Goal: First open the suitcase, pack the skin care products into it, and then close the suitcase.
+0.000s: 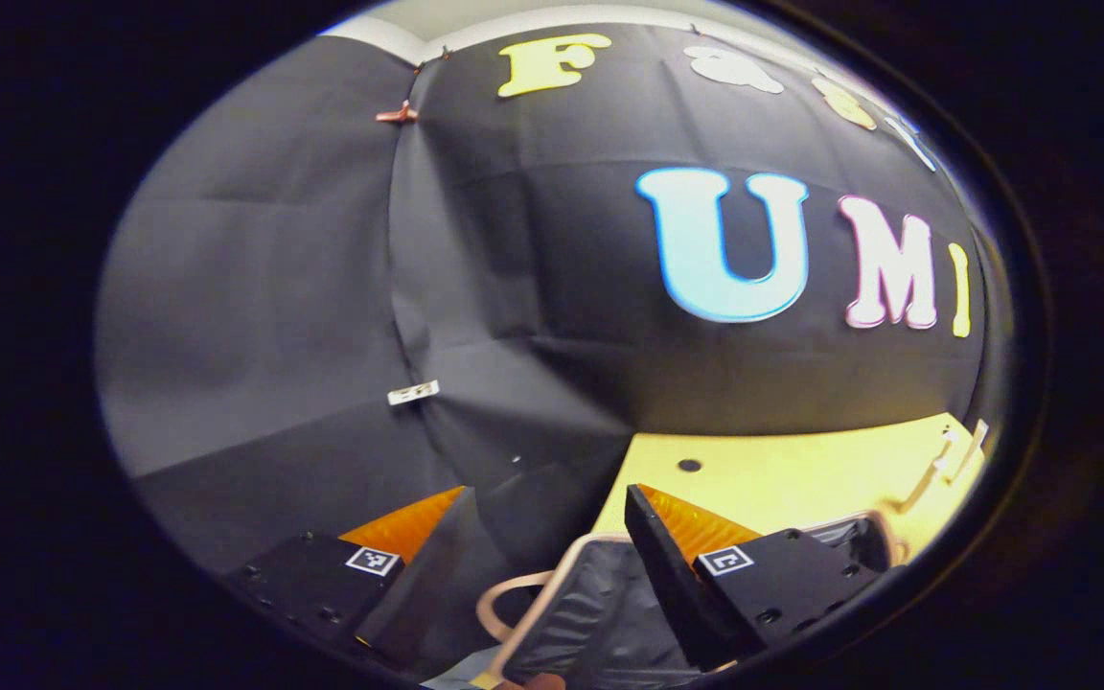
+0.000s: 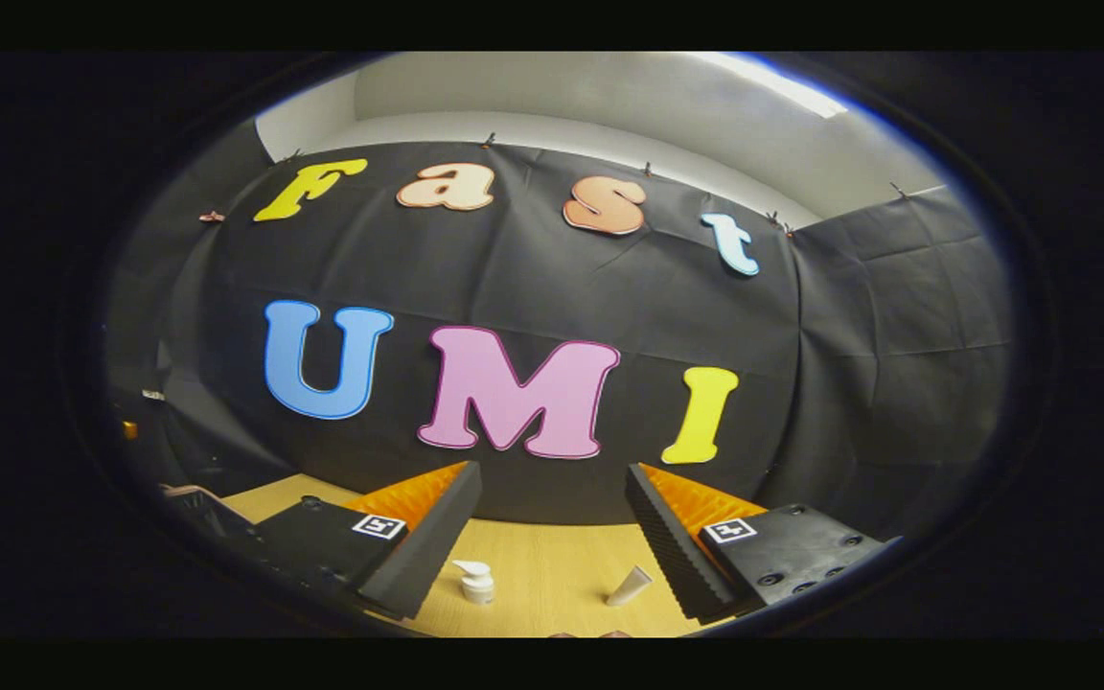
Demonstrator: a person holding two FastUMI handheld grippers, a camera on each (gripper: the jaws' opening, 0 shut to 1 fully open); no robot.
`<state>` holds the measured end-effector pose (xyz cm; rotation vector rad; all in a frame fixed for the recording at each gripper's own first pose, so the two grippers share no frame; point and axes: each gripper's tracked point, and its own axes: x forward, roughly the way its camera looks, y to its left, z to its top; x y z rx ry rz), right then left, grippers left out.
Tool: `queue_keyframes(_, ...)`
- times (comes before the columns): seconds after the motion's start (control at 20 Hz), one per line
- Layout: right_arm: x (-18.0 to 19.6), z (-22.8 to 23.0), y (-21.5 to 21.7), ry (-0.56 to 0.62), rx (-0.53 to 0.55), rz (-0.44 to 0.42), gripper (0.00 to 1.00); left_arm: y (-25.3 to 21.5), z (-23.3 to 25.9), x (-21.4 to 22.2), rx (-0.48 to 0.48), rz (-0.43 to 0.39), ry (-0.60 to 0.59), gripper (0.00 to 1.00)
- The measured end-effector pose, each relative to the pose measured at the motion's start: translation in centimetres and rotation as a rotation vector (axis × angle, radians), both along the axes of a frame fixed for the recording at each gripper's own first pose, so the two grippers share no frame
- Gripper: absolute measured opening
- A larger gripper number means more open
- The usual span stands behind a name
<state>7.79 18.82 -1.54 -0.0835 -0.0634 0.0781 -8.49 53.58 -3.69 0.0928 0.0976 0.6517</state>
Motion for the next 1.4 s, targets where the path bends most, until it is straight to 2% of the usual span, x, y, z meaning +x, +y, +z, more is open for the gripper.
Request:
queue_keyframes(0.15, 0.2, -2.0, -1.6, 0.027, 0.005, -0.006, 0.96, -8.8, 1.5, 4.7, 0.035, -0.137, -0.01, 0.97)
queue_keyframes(0.25, 0.8, -3.5, -2.8, 0.057, 0.01, -0.007, 0.96, -15.0, -0.3, 8.0, 0.024, -0.228, 0.044, 0.94)
queue_keyframes(0.3, 1.2, -4.1, -3.7, 0.07, 0.013, -0.011, 0.96, -17.6, -1.6, 9.8, -0.001, -0.273, 0.066, 0.97)
queue_keyframes(0.35, 1.6, -4.6, -4.5, 0.072, 0.014, -0.014, 0.94, -20.7, -2.8, 11.6, -0.027, -0.318, 0.077, 0.94)
queue_keyframes(0.45, 2.7, -6.0, -6.1, 0.073, 0.005, -0.024, 0.96, -26.2, -5.0, 15.5, -0.068, -0.402, 0.098, 0.97)
queue_keyframes(0.55, 3.8, -8.6, -7.0, 0.114, 0.008, -0.009, 0.96, -31.0, -6.6, 18.9, -0.052, -0.466, 0.127, 0.97)
queue_keyframes(0.6, 4.4, -9.8, -7.4, 0.129, 0.013, -0.008, 0.96, -33.4, -7.5, 20.6, -0.039, -0.499, 0.138, 0.94)
queue_keyframes(0.75, 6.0, -13.7, -8.3, 0.172, 0.017, 0.005, 0.96, -39.8, -11.3, 25.2, -0.058, -0.601, 0.214, 0.97)
queue_keyframes(1.05, 8.6, -21.6, -10.6, 0.301, 0.018, 0.023, 0.96, -45.7, -19.7, 31.5, -0.071, -0.643, 0.349, 0.97)
queue_keyframes(1.25, 9.8, -25.5, -10.9, 0.357, 0.015, 0.056, 0.97, -46.2, -24.3, 34.6, -0.075, -0.623, 0.419, 0.98)
queue_keyframes(1.4, 10.4, -28.0, -11.0, 0.396, 0.006, 0.07, 0.97, -46.0, -25.8, 37.2, -0.051, -0.607, 0.432, 0.98)
